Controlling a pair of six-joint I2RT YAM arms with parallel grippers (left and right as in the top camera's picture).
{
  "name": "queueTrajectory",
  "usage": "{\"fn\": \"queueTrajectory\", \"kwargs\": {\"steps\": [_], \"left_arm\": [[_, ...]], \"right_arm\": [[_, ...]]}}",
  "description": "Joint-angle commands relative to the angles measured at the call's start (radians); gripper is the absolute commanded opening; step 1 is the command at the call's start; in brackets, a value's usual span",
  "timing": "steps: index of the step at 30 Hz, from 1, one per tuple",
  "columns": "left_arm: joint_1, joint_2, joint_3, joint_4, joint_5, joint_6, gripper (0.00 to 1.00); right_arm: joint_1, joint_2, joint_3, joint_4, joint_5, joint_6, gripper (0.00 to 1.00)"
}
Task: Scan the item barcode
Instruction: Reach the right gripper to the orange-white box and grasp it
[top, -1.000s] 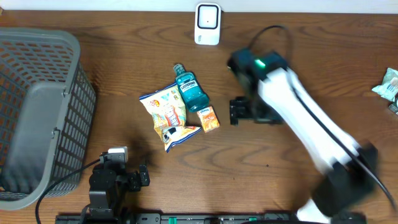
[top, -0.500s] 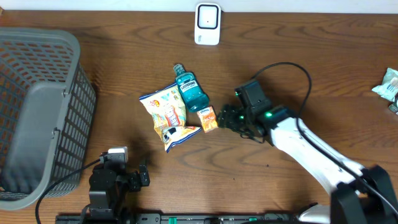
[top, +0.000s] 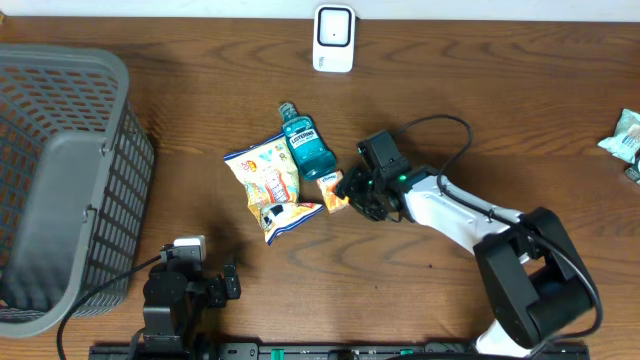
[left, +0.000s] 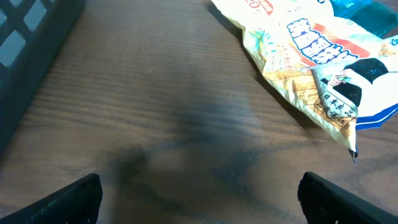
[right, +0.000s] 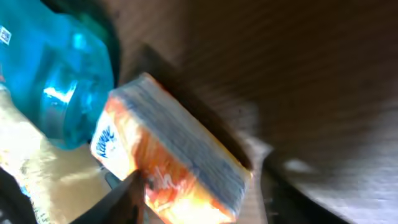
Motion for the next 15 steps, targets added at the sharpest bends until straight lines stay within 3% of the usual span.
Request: {"fn": "queueTrajectory", "kwargs": {"steps": [1, 6, 7, 8, 12, 15], "left_arm": [[-0.003, -0.003, -0.005, -0.021, -0.013, 0.01, 0.98], [-0.003, -0.003, -0.005, -0.021, -0.013, 0.01, 0.98], [-0.003, -0.003, -0.005, -0.021, -0.013, 0.01, 0.98], [-0.003, -0.003, -0.005, -0.021, -0.013, 0.01, 0.98], [-0.003, -0.003, -0.005, -0.021, -0.013, 0.01, 0.98], [-0.003, -0.003, -0.005, -0.021, -0.013, 0.01, 0.98]], "right_arm": [[0.008, 0.072, -0.004, 0.002, 0.002, 0.042, 0.38], [0.008, 0.1, -0.004, 0.002, 0.002, 0.044, 0.2], [0.008, 0.101, -0.004, 0.002, 0.007, 0.043, 0.07], [0.008, 0.101, -0.004, 0.002, 0.014, 0.04, 0.01], [-0.011, 0.094, -0.004, 0.027, -0.034, -0.091, 0.01], [-0.079, 0.051, -0.004, -0.056, -0.262, -0.222, 0.01]]}}
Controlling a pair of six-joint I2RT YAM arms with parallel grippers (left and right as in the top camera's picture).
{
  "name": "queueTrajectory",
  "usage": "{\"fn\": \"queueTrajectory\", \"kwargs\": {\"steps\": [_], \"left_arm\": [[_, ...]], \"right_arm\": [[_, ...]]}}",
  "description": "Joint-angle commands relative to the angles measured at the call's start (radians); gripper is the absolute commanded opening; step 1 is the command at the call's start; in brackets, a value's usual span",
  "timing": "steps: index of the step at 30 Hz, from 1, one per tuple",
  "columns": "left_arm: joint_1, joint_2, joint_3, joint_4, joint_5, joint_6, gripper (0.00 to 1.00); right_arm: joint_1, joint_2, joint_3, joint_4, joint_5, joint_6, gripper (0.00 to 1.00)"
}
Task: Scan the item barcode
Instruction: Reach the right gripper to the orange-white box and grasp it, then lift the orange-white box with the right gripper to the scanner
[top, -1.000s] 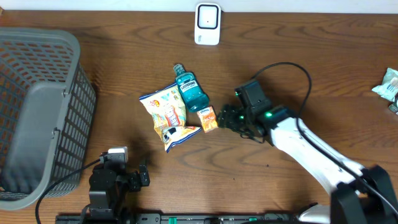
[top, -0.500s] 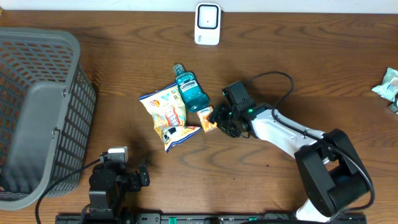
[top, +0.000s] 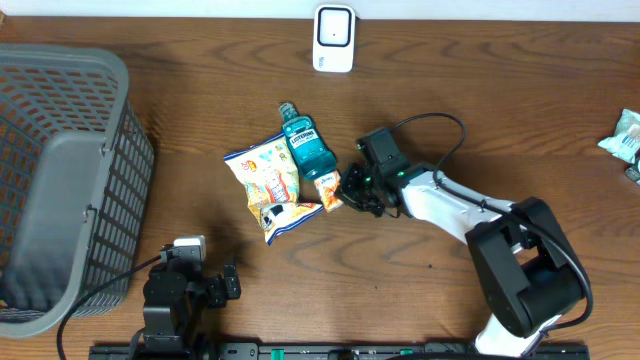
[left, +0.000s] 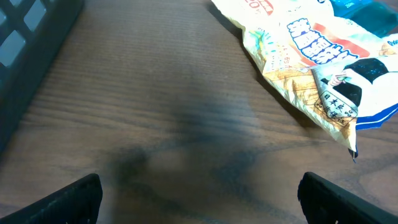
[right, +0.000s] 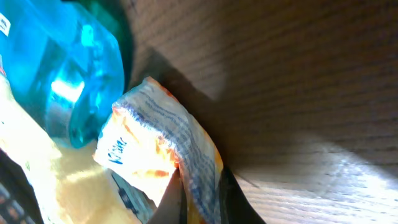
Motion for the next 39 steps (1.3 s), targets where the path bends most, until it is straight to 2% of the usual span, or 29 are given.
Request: {"fn": "queueTrajectory", "kwargs": {"steps": [1, 3, 5, 9, 15, 19, 23, 31, 39], "left_arm": [[-0.003, -0.003, -0.005, -0.021, -0.013, 0.01, 0.98], [-0.003, -0.003, -0.005, -0.021, -0.013, 0.01, 0.98], [-0.003, -0.003, -0.005, -0.021, -0.013, 0.01, 0.98], [-0.003, -0.003, -0.005, -0.021, -0.013, 0.01, 0.98], [-0.003, -0.003, -0.005, -0.021, -0.013, 0.01, 0.98], [-0.003, -0.003, -0.005, -0.021, -0.013, 0.01, 0.98], [-0.003, -0.003, -0.005, -0.021, -0.013, 0.01, 0.98], [-0.003, -0.003, -0.005, -0.021, -0.012, 0.01, 0.98], [-0.003, -0.003, -0.005, -0.021, -0.013, 0.01, 0.98]], "right_arm": [[-0.085, -0.008, -0.023, -0.129, -0.255, -0.187, 0.01], [-0.131, -0.039, -0.023, -0.199, -0.386, -0.27, 0.01], [-0.185, -0.074, -0.023, -0.278, -0.56, -0.416, 0.01], [-0.261, -0.123, -0.023, -0.456, -0.754, -0.607, 0.01], [-0.29, -0.147, -0.023, -0.774, -0.829, -0.769, 0.01], [-0.29, -0.147, -0.023, -1.052, -0.828, -1.008, 0.01], [-0.29, -0.147, -0.023, -1.238, -0.828, -1.217, 0.01], [-0.289, -0.147, -0.023, -1.437, -0.827, -1.422, 0.01], [-0.289, -0.147, -0.023, -1.41, -0.838, -1.441, 0.01]]}}
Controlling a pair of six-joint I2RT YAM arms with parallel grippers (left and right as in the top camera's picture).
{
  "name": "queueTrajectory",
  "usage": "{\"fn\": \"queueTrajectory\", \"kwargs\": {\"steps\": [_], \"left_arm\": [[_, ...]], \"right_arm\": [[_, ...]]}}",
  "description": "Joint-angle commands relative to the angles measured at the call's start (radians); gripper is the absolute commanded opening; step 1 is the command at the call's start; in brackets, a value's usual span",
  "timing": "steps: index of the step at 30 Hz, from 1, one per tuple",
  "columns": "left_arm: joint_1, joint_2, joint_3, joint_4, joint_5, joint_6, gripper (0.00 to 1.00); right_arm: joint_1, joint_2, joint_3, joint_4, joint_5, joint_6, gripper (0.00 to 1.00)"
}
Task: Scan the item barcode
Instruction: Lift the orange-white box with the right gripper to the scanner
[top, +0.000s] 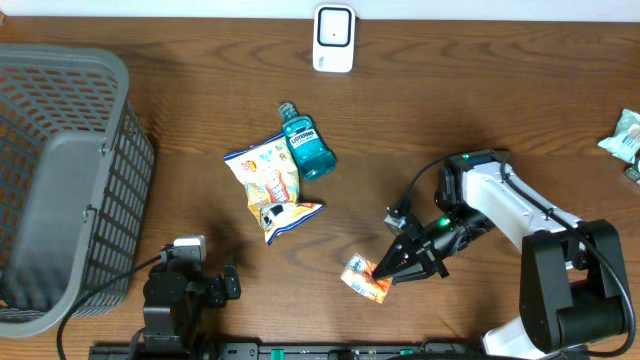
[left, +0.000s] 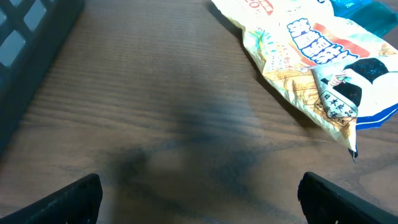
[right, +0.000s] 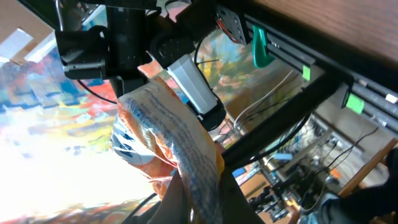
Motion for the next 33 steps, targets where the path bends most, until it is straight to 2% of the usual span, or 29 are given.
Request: {"fn": "queueTrajectory", "kwargs": {"steps": [1, 13, 17, 20, 22, 24, 28, 33], "left_arm": [[-0.003, -0.003, -0.005, -0.021, -0.013, 0.01, 0.98], [-0.003, -0.003, -0.005, -0.021, -0.013, 0.01, 0.98], [-0.003, -0.003, -0.005, -0.021, -0.013, 0.01, 0.98], [-0.003, -0.003, -0.005, -0.021, -0.013, 0.01, 0.98], [-0.003, -0.003, -0.005, -0.021, -0.013, 0.01, 0.98], [-0.003, -0.003, -0.005, -0.021, -0.013, 0.01, 0.98], [-0.003, -0.003, -0.005, -0.021, -0.012, 0.01, 0.98], [-0.003, -0.003, -0.005, -0.021, -0.013, 0.01, 0.98]], "right_arm": [[-0.004, -0.013, 0.0, 0.061, -0.032, -0.048, 0.01], [-0.003, -0.013, 0.0, 0.905, -0.017, -0.047, 0.01], [-0.002, -0.013, 0.0, 1.286, 0.023, 0.022, 0.01], [0.008, -0.013, 0.0, 1.547, 0.19, 0.111, 0.01], [0.026, -0.012, 0.0, 1.706, 0.392, 0.214, 0.01], [0.051, -0.011, 0.0, 1.83, 0.6, 0.241, 0.01], [0.087, 0.015, 0.03, 1.975, 0.879, 0.226, 0.01], [0.089, 0.141, 0.19, 1.978, 0.909, 0.14, 0.01]]}}
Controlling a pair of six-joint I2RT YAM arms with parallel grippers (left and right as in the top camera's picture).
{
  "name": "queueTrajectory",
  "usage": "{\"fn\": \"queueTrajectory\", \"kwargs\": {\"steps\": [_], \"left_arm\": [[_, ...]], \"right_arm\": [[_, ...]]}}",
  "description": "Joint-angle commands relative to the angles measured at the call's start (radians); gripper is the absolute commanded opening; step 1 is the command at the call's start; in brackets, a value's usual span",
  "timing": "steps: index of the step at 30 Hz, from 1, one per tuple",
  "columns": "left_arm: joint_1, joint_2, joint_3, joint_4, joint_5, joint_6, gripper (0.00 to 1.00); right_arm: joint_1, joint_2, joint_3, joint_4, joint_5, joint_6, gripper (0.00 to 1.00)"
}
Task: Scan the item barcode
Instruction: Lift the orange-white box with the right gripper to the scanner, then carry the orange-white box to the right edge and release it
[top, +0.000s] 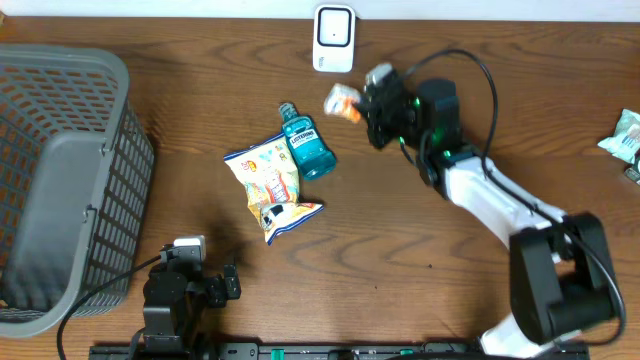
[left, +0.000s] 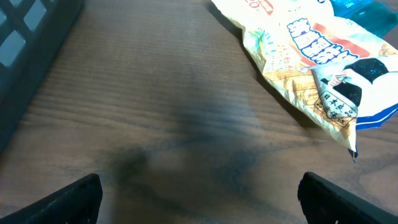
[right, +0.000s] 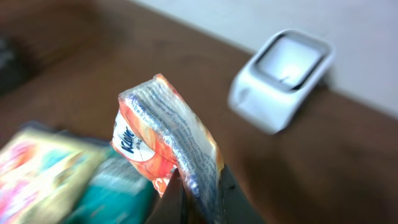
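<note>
My right gripper is shut on a small orange and white tissue pack, holding it in the air just below the white barcode scanner at the table's far edge. In the right wrist view the tissue pack stands pinched between the fingers, with the scanner beyond it to the right. My left gripper rests open low over bare wood near the front edge, nothing between its fingertips.
A blue mouthwash bottle and a snack bag lie mid-table. A grey mesh basket fills the left side. A small packet lies at the right edge.
My right gripper has moved with the tissue pack from low near the table's front edge to the far side, just below the scanner. The left arm has not moved.
My right gripper stood open around the tissue pack beside the mouthwash bottle, then shut on it there. Later it held the pack near the front edge of the table. Now it holds the pack up by the scanner. The left gripper stayed still throughout.
</note>
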Motion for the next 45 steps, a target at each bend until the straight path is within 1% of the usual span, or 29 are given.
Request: {"fn": "queueTrajectory", "kwargs": {"steps": [1, 6, 11, 12, 14, 16, 26, 28, 31, 34, 36, 39, 42, 45], "left_arm": [[-0.003, -0.003, -0.005, -0.021, -0.013, 0.01, 0.98], [-0.003, -0.003, -0.005, -0.021, -0.013, 0.01, 0.98], [-0.003, -0.003, -0.005, -0.021, -0.013, 0.01, 0.98], [-0.003, -0.003, -0.005, -0.021, -0.012, 0.01, 0.98], [-0.003, -0.003, -0.005, -0.021, -0.013, 0.01, 0.98], [-0.003, -0.003, -0.005, -0.021, -0.013, 0.01, 0.98], [-0.003, -0.003, -0.005, -0.021, -0.013, 0.01, 0.98], [-0.003, -0.003, -0.005, -0.021, -0.013, 0.01, 0.98], [-0.003, -0.003, -0.005, -0.021, -0.013, 0.01, 0.98], [-0.003, -0.003, -0.005, -0.021, -0.013, 0.01, 0.98], [-0.003, -0.003, -0.005, -0.021, -0.013, 0.01, 0.98], [-0.003, -0.003, -0.005, -0.021, -0.013, 0.01, 0.98], [-0.003, -0.003, -0.005, -0.021, -0.012, 0.01, 0.98], [-0.003, -0.003, -0.005, -0.021, -0.013, 0.01, 0.98]], "right_arm": [[0.005, 0.127, 0.15, 0.005, 0.156, -0.058, 0.01], [0.004, 0.357, 0.46, -0.008, 0.288, -0.103, 0.01], [0.004, 0.576, 0.785, -0.11, 0.313, -0.112, 0.01], [0.004, 0.654, 0.894, -0.119, 0.345, -0.11, 0.01], [0.007, 0.74, 1.033, -0.156, 0.352, -0.108, 0.01], [0.011, 0.767, 1.086, -0.193, 0.353, -0.109, 0.01], [0.02, 0.775, 1.108, -0.234, 0.372, -0.101, 0.01], [0.02, 0.76, 1.114, -0.261, 0.404, -0.056, 0.01], [0.014, 0.711, 1.125, -0.359, 0.472, 0.029, 0.01], [-0.011, 0.617, 1.125, -0.512, 0.488, 0.057, 0.01], [-0.035, 0.539, 1.125, -0.66, 0.504, 0.058, 0.01], [-0.087, 0.426, 1.124, -0.912, 0.562, 0.101, 0.01], [-0.163, 0.339, 1.124, -1.14, 0.619, 0.139, 0.01], [-0.269, 0.299, 1.124, -1.33, 0.664, 0.189, 0.01]]}}
